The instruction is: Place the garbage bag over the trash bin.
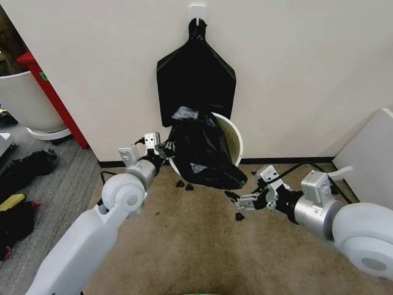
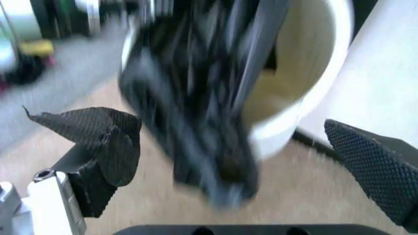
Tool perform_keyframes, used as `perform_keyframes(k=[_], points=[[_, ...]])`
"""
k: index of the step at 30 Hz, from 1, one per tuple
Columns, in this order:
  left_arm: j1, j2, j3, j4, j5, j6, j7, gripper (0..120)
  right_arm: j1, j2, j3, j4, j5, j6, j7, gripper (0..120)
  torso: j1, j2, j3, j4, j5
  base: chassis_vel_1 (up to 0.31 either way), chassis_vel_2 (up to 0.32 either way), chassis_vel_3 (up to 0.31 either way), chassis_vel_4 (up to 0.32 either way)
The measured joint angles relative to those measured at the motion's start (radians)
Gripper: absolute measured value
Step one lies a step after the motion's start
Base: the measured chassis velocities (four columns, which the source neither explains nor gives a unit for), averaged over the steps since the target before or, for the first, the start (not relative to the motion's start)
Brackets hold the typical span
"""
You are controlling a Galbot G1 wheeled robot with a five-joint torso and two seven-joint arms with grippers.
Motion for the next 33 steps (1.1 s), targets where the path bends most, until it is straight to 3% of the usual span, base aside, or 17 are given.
perform_keyframes(k=[5, 9, 16, 33], points=[[0.016, 0.006, 0.017, -0.01, 0.041, 0.0, 0.028, 4, 0.042, 0.002, 0.031, 0.0, 0.039, 0.067, -0.007, 100, 0.0, 0.0, 0.0, 0.0, -0.0002, 0.0, 0.0, 0.0, 0.0], [0.016, 0.006, 0.048, -0.011, 0.092, -0.013, 0.065, 4, 0.065, 0.059, 0.027, -0.005, 0.081, 0.121, -0.031, 100, 0.0, 0.0, 0.0, 0.0, -0.0002, 0.0, 0.0, 0.0, 0.0], [-0.007, 0.003, 0.066, -0.005, 0.104, -0.014, 0.084, 4, 0.057, 0.161, -0.018, -0.054, 0.194, 0.141, 0.052, 100, 0.0, 0.0, 0.0, -0.0002, 0.0003, 0.0, 0.0, 0.0, 0.0], [-0.012, -0.004, 0.072, -0.009, 0.115, -0.012, 0.107, 4, 0.063, 0.223, -0.065, -0.149, 0.199, 0.138, 0.077, 97, 0.0, 0.0, 0.0, 0.0, 0.0001, 0.0, 0.0, 0.0, 0.0]])
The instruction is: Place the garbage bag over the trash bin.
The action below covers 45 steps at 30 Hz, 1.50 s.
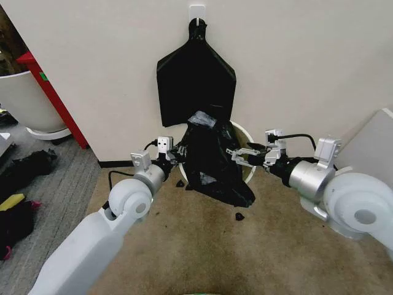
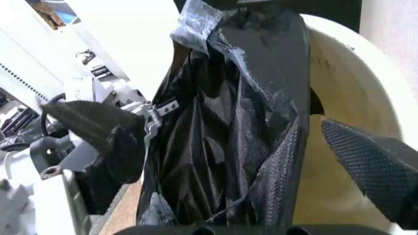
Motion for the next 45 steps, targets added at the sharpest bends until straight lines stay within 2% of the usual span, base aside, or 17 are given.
perform_keyframes(k=[2, 3, 6, 10, 12, 14, 18, 21, 25, 28, 45], points=[[0.0, 0.001, 0.0, -0.002, 0.001, 0.001, 0.002, 4, 0.001, 0.003, -0.004, -0.006, -0.002, 0.0, 0.0, 94, 0.0, 0.0, 0.0, 0.0, 0.0, 0.0, 0.0, 0.0, 0.0], [0.003, 0.001, -0.001, -0.007, 0.001, 0.001, 0.004, 4, 0.001, 0.004, -0.005, -0.016, -0.006, 0.0, 0.0, 84, 0.0, 0.0, 0.0, 0.0, 0.0, 0.0, 0.0, 0.0, 0.0], [0.007, 0.0, -0.002, -0.012, 0.001, 0.001, 0.006, 4, 0.0, 0.004, -0.005, -0.026, -0.006, 0.0, 0.0, 78, 0.0, 0.0, 0.0, 0.0, 0.0, 0.0, 0.0, 0.0, 0.0], [0.01, 0.0, -0.003, -0.014, 0.001, 0.001, 0.009, 4, -0.001, 0.008, -0.005, -0.035, -0.006, 0.001, -0.001, 58, 0.0, 0.0, 0.0, 0.0, 0.0, 0.0, 0.0, 0.0, 0.0], [0.01, 0.0, -0.004, -0.015, 0.001, 0.001, 0.009, 4, -0.002, 0.008, -0.005, -0.035, -0.006, 0.002, -0.002, 56, 0.0, 0.0, 0.0, 0.0, 0.0, 0.0, 0.0, 0.0, 0.0], [0.01, 0.001, -0.005, -0.015, 0.001, 0.001, 0.009, 4, -0.004, 0.008, -0.005, -0.035, -0.006, 0.003, -0.002, 49, 0.0, 0.0, 0.0, 0.0, 0.0, 0.0, 0.0, 0.0, 0.0], [0.011, -0.001, -0.006, -0.018, 0.001, 0.0, 0.011, 4, -0.008, 0.001, 0.001, -0.04, -0.007, 0.006, 0.0, 30, 0.0, 0.0, 0.0, 0.0, 0.0, 0.0, 0.0, 0.0, 0.0], [0.014, -0.002, -0.006, -0.02, 0.001, -0.001, 0.012, 4, -0.009, -0.002, 0.004, -0.042, -0.007, 0.008, 0.0, 23, 0.0, 0.0, 0.0, 0.0, 0.0, 0.0, 0.0, 0.0, 0.0], [0.022, -0.001, -0.013, -0.025, 0.0, -0.007, 0.017, 4, -0.014, -0.013, 0.015, -0.043, -0.012, 0.015, 0.003, 5, 0.0, 0.0, 0.0, -0.0001, 0.0, 0.0, 0.0, 0.0, 0.0], [0.024, 0.002, -0.016, -0.026, -0.001, -0.009, 0.02, 4, -0.015, -0.016, 0.02, -0.042, -0.012, 0.017, 0.004, 0, 0.0, 0.0, 0.0, 0.0, 0.0, 0.0, 0.0, 0.0, 0.0], [0.056, 0.016, -0.049, -0.022, 0.031, -0.033, 0.082, 4, -0.019, -0.075, 0.069, -0.09, -0.076, 0.03, 0.013, 0, 0.0, 0.0, 0.0, -0.0001, 0.0, 0.0, 0.0, 0.0, 0.0]])
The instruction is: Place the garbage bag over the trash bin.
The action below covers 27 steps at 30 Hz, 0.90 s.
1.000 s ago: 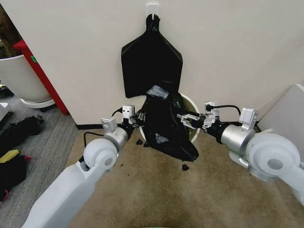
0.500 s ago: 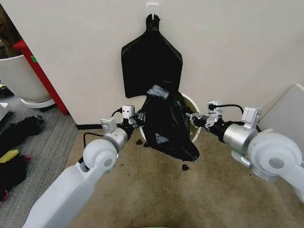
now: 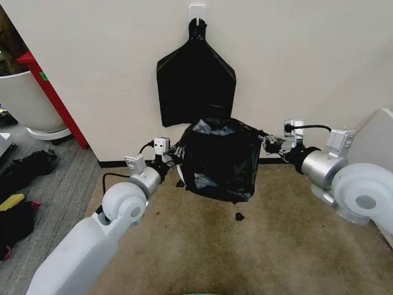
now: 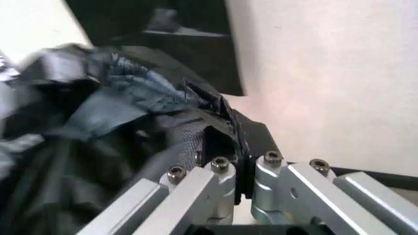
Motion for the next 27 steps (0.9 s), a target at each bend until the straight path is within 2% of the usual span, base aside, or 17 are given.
perform_keyframes(k=[12, 15, 19, 23, 27], points=[[0.021, 0.007, -0.023, -0.011, -0.003, -0.031, 0.08, 4, -0.009, -0.057, -0.008, -0.124, -0.072, -0.004, -0.092, 0, 0.0, 0.0, 0.0, 0.0001, 0.0001, 0.0, 0.0, 0.0, 0.0], [0.026, 0.008, -0.026, -0.013, -0.01, -0.041, 0.117, 4, -0.017, -0.066, -0.014, -0.18, -0.089, -0.004, -0.21, 0, 0.0, 0.0, 0.0, 0.0, 0.0001, 0.0, 0.0, 0.0, 0.0], [0.03, 0.011, -0.028, -0.014, -0.015, -0.048, 0.13, 4, -0.022, -0.068, -0.015, -0.211, -0.099, 0.0, -0.289, 0, 0.0, 0.0, 0.0, 0.0001, 0.0001, 0.0, 0.0, 0.0, 0.0], [0.031, 0.01, -0.028, -0.014, -0.03, -0.057, 0.139, 4, -0.031, -0.07, -0.02, -0.267, -0.162, 0.017, -0.458, 0, 0.0, 0.0, 0.0, 0.0, 0.0, 0.0, 0.0, 0.0, 0.0], [0.031, 0.008, -0.028, -0.014, -0.043, -0.063, 0.143, 4, -0.036, -0.064, -0.027, -0.301, -0.208, 0.03, -0.523, 0, 0.0, 0.0, 0.0, 0.0, 0.0002, 0.0, 0.0, 0.0, 0.0]])
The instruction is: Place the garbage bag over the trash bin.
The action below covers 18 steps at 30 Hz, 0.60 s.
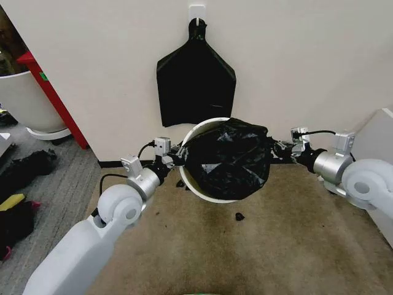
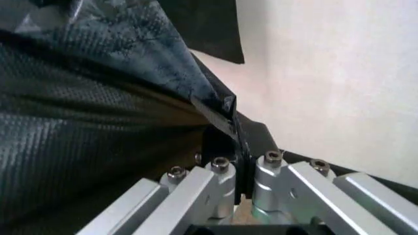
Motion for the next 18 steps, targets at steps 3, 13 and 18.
perform_keyframes(k=[3, 13, 18], points=[[0.0, -0.001, 0.0, 0.001, -0.001, -0.004, 0.003, 4, -0.001, 0.005, -0.001, -0.008, -0.004, 0.004, -0.009, 0, 0.0, 0.0, 0.0, 0.0, 0.0, 0.0, 0.0, 0.0, 0.0], [0.003, -0.009, -0.003, 0.014, -0.003, -0.005, -0.029, 4, 0.007, -0.02, 0.017, 0.016, -0.007, -0.008, 0.026, 27, 0.0, 0.0, 0.0, 0.0, -0.0002, 0.0, 0.0, 0.0, 0.0], [0.016, -0.012, -0.005, 0.022, -0.011, -0.004, -0.047, 4, 0.011, -0.032, 0.022, 0.037, -0.003, -0.023, 0.048, 42, 0.0, 0.0, 0.0, 0.0001, -0.0003, 0.0, 0.0, 0.0, 0.0]])
